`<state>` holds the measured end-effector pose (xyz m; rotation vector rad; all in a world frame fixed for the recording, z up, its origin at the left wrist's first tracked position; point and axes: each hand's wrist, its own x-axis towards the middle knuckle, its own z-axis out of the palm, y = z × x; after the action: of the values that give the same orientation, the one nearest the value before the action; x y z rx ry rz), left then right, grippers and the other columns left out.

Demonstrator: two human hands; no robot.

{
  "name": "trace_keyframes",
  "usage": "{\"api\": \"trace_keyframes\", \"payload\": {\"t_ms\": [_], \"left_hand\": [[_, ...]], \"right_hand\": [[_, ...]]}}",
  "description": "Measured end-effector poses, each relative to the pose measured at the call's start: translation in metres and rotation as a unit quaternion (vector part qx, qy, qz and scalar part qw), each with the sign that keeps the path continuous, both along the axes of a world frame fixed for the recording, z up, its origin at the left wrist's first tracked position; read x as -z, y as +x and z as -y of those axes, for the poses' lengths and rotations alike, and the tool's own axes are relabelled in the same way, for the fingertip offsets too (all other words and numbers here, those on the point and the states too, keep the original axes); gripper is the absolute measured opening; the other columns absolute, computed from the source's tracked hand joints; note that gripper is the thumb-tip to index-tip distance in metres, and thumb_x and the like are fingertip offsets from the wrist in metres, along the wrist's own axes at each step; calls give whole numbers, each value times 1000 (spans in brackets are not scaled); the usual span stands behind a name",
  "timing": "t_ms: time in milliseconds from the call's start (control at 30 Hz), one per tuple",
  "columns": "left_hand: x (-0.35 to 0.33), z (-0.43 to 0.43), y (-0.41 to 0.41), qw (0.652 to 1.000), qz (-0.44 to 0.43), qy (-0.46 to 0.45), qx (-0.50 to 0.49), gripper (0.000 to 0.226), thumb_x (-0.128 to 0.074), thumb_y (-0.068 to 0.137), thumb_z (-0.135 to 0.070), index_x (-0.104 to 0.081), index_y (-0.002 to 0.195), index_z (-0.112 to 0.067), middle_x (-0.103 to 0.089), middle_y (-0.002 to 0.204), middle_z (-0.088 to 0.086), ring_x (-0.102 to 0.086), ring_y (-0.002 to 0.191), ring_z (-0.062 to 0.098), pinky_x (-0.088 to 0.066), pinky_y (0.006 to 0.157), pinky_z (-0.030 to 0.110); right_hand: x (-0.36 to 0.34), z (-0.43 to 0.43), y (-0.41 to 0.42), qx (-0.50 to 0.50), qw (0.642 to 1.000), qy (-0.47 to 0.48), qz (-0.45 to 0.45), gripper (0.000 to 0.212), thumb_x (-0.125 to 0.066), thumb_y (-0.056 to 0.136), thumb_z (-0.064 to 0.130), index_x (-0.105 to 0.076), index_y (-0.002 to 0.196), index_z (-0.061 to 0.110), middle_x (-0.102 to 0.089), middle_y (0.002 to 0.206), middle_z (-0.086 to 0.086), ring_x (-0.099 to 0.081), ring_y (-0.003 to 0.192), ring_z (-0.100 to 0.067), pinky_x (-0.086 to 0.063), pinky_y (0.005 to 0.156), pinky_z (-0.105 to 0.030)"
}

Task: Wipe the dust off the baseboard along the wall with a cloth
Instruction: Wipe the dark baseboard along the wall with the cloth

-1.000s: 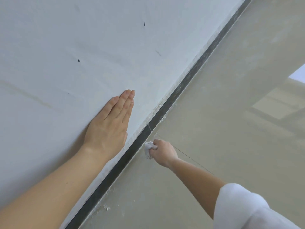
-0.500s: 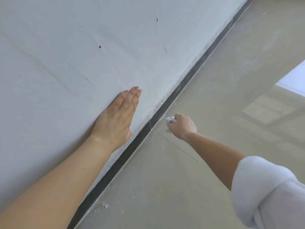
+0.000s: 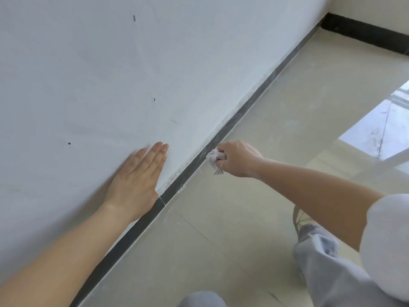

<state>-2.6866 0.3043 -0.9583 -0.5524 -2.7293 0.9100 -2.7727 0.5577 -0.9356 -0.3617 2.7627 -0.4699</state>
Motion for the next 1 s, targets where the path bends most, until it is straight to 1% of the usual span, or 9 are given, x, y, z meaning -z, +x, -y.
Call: {"api": "trace_keyframes", "payload": {"t_ms": [67,167,267,400,500,633,767,900,1000], "left_hand": [[-1,-26,-31,999,-19,16,-22,73,-41,82,-24,-17,148,-4,-8,159,10,2,148,25,13,118,40],[-7,-59,-64,998,-15,20,-64,77,-47,81,-22,-17,150,-5,-8,160,8,-2,147,23,10,119,38],[4,-76,-79,995,-29,-4,-92,80,-45,83,-23,-10,152,-4,2,160,8,3,147,22,14,118,39],[35,-82,-85,992,-68,-44,-100,75,-38,85,-20,-10,153,-5,4,161,8,4,147,22,6,120,39],[67,-65,-78,988,-98,-85,-84,70,-37,86,-16,-18,153,-7,-5,161,4,-2,147,20,0,120,37],[95,-39,-62,978,-114,-162,-63,69,-41,88,-20,-20,153,-12,-7,161,3,-5,146,18,-2,118,35],[105,-42,-62,971,-142,-178,-79,69,-41,89,-19,-19,154,-14,-12,160,-2,-8,145,19,-5,117,35],[96,-42,-57,970,-136,-187,-81,63,-30,94,-14,-13,155,-14,-6,160,-2,-5,145,18,-2,117,34],[81,-33,-44,970,-121,-195,-81,67,-36,93,-16,-10,155,-13,-6,160,-1,-7,145,17,-2,118,33]], "right_hand": [[0,-14,-30,-27,999,4,15,21,-46,86,30,-47,75,12,-51,72,-1,-45,64,-21,-29,48,-28],[2,-35,-69,-48,998,4,41,23,-46,86,31,-44,71,13,-50,70,0,-42,59,-17,-26,48,-28],[13,-51,-98,-72,995,2,67,25,-47,86,30,-41,66,16,-49,67,1,-41,57,-14,-24,47,-27],[51,-49,-118,-152,983,10,101,21,-49,85,32,-51,76,13,-58,76,-1,-51,68,-22,-29,47,-28],[95,-34,-123,-241,962,16,128,20,-50,85,34,-47,73,19,-58,77,2,-54,73,-23,-36,51,-28],[152,2,-111,-351,926,7,140,18,-47,89,37,-49,85,19,-64,90,-2,-59,83,-26,-45,62,-32],[198,32,-67,-315,931,-50,180,20,-43,91,36,-46,91,17,-63,95,-4,-58,84,-28,-51,71,-38],[219,47,-17,-271,945,-75,166,24,-36,97,39,-42,93,16,-58,84,-5,-53,73,-28,-40,59,-33],[218,59,-4,-208,956,-131,157,32,-32,98,42,-46,95,14,-61,81,-8,-57,74,-29,-39,59,-32]]}}
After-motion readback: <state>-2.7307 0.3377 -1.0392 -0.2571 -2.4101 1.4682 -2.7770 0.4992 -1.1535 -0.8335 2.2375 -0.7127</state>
